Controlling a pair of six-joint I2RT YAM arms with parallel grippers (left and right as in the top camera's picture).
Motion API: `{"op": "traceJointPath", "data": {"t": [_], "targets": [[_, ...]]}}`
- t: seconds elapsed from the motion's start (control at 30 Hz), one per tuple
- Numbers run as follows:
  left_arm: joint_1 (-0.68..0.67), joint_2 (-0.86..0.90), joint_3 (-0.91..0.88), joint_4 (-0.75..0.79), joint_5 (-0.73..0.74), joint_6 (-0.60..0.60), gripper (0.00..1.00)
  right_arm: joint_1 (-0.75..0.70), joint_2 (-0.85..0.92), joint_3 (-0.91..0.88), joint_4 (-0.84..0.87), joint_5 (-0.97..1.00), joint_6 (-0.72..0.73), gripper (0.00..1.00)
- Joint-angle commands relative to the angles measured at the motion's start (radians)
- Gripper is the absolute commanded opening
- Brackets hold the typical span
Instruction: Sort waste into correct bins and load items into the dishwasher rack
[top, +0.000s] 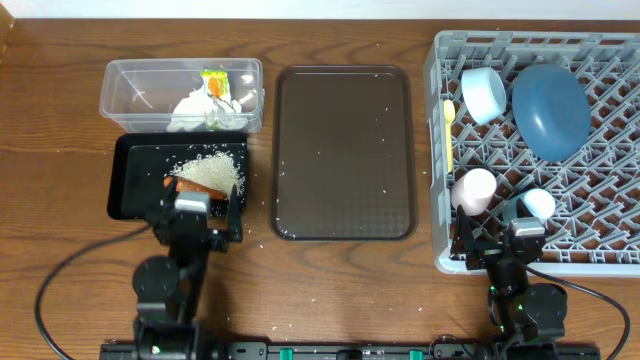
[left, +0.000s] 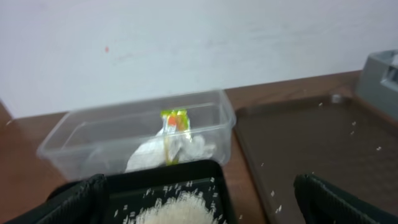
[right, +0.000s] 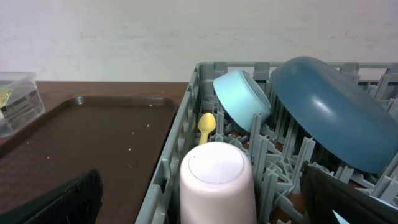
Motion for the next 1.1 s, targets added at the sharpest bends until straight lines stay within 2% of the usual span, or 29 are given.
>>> {"op": "traceJointPath", "data": {"t": [0.0,0.33,0.63,1.07], "targets": [[0.03,-0.138,-0.1,0.01,-0.012,-0.013,0.97,-0.009,-0.006,-0.004,0.0,-0.006,0.013,0.99],[0.039,-0.325,-0.214,-0.02,-0.056,-0.011,0.97,-0.009,-0.006,-0.005,0.0,-0.006,0.013,0.99],[0.038,-0.331,-0.214,-0.15,-0.053,-0.015,0.97,-0.009,-0.006,-0.005,0.0,-0.006,0.013,0.99],[0.04,-0.328,-0.214,-0.146,-0.043,-0.015,0.97,-0.009,-0.006,-0.005,0.0,-0.006,0.013,0.99]]}}
